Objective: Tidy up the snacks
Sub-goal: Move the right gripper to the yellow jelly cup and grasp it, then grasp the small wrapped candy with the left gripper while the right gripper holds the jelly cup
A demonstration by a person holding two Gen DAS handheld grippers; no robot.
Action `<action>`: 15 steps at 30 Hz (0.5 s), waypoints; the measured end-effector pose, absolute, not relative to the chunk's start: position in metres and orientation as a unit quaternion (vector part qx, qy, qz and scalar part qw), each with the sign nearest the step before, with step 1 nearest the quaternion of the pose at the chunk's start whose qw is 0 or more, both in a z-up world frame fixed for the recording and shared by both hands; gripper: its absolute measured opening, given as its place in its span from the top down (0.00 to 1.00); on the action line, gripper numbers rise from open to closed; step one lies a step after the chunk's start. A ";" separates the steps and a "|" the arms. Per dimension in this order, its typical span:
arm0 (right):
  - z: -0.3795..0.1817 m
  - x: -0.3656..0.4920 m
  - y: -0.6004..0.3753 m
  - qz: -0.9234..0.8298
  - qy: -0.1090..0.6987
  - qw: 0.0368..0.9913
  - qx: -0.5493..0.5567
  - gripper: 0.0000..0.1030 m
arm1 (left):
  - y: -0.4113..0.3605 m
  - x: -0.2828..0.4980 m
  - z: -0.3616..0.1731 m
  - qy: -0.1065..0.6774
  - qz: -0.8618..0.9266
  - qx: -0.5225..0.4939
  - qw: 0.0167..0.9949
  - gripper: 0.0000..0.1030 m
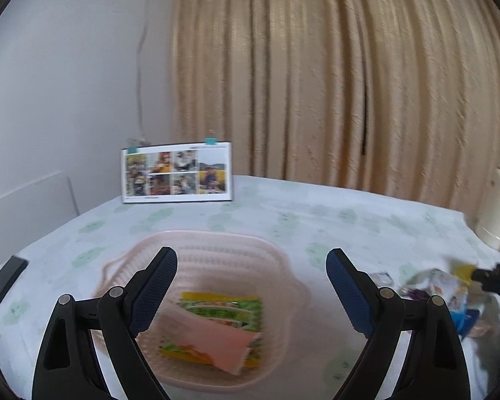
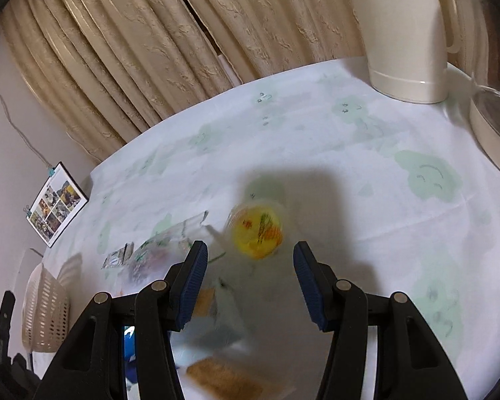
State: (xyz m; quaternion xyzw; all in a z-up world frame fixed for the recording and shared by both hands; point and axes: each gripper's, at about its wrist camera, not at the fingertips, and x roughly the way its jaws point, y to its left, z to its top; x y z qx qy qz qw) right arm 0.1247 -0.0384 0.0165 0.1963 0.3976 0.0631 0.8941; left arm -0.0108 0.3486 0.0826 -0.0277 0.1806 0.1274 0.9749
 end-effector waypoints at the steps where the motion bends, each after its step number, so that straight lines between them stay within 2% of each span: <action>1: 0.016 0.130 -0.041 0.061 0.400 0.893 0.197 0.49 | 0.346 -0.008 0.084 0.185 0.118 -0.027 0.975 0.12; 9: 0.008 0.150 -0.041 0.069 0.410 0.889 0.190 0.48 | 0.330 0.009 0.090 0.219 0.065 -0.035 0.973 0.12; 11: 0.008 0.152 -0.039 0.072 0.410 0.890 0.186 0.52 | 0.326 0.013 0.090 0.225 0.059 -0.033 0.972 0.12; 12: 0.007 0.153 -0.039 0.074 0.411 0.889 0.185 0.58 | 0.324 0.015 0.091 0.227 0.057 -0.031 0.972 0.12; 15: 0.006 0.152 -0.040 0.074 0.410 0.891 0.182 0.60 | 0.313 0.022 0.093 0.231 0.047 -0.019 0.972 0.12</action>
